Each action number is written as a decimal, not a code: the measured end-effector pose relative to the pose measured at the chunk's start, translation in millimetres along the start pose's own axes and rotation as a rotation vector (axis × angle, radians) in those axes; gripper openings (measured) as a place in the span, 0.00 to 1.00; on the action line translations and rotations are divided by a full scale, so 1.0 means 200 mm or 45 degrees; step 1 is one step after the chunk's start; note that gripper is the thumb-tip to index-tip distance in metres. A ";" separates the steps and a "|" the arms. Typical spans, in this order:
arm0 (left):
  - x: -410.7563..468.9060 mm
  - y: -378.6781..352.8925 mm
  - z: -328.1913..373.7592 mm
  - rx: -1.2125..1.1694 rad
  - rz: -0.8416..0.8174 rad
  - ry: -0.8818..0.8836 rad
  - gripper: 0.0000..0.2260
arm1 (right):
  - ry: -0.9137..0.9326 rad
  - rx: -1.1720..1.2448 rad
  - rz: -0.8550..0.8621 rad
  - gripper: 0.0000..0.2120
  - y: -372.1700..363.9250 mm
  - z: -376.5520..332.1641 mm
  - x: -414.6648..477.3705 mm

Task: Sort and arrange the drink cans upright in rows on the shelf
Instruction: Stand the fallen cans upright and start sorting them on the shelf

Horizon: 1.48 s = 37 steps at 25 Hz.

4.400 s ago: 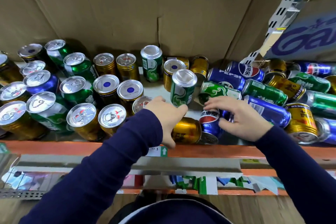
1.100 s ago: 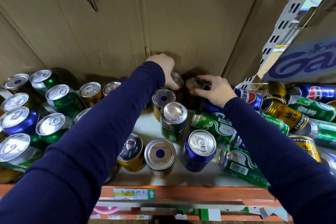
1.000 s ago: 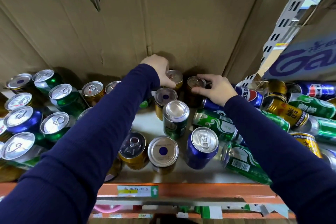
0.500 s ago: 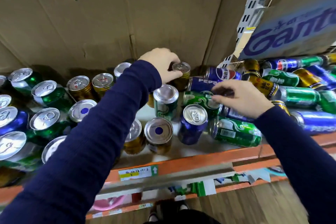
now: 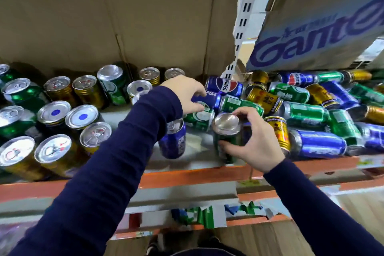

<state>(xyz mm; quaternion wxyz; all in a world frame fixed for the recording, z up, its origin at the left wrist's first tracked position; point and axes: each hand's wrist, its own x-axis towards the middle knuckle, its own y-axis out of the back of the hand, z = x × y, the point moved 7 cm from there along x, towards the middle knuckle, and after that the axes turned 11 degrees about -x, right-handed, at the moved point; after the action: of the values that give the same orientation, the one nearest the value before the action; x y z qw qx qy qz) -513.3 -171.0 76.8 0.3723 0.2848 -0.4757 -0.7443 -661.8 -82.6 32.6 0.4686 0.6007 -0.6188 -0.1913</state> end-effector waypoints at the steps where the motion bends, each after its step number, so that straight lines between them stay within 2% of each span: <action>1: 0.03 -0.02 0.01 0.058 -0.051 0.035 0.21 | -0.006 0.090 0.000 0.31 0.02 0.03 -0.02; 4: 0.14 -0.15 0.06 0.231 -0.257 0.136 0.27 | 0.039 0.203 -0.190 0.33 0.02 0.11 -0.05; 6: 0.20 -0.27 0.09 0.397 -0.419 0.140 0.32 | 0.088 0.225 -0.296 0.30 0.01 0.14 -0.06; 9: 0.26 -0.38 0.15 0.720 -0.482 0.090 0.34 | 0.146 0.196 -0.209 0.13 0.08 0.18 -0.02; 11: 0.27 -0.35 0.17 0.769 -0.445 0.075 0.32 | 0.169 0.114 -0.117 0.09 0.13 0.23 0.01; 14: 0.21 -0.11 0.12 0.609 -0.258 0.117 0.30 | 0.239 -0.125 -0.231 0.14 0.10 0.28 0.09; 17: 0.12 0.06 0.00 0.313 -0.126 0.172 0.31 | 0.327 -0.216 -0.369 0.16 0.07 0.24 0.22; 21: 0.11 -0.01 -0.05 0.105 -0.248 0.195 0.31 | 0.470 -0.489 -0.857 0.20 -0.10 0.16 0.34; 25: 0.14 0.05 -0.13 -0.070 -0.270 0.204 0.21 | 0.479 -0.779 -1.090 0.36 -0.19 0.18 0.39; 29: 0.23 0.09 -0.23 -0.045 -0.112 0.128 0.15 | 0.580 -0.758 -1.096 0.34 -0.19 0.12 0.37; 31: 0.29 0.06 -0.29 0.044 -0.078 0.095 0.14 | 0.519 -0.546 -1.033 0.28 -0.13 0.11 0.39; 35: 0.43 -0.02 -0.37 0.272 -0.163 0.041 0.24 | 0.362 -0.169 -0.662 0.20 0.11 0.16 0.46; 37: 0.49 -0.07 -0.36 0.400 -0.244 -0.014 0.28 | 0.374 -0.141 -0.608 0.20 0.11 0.16 0.44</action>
<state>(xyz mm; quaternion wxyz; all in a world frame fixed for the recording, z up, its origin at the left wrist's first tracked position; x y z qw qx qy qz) -516.0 -283.1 28.6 0.2480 0.3795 -0.5586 -0.6945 -686.2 -169.6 66.1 0.5271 0.7242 -0.3739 -0.2405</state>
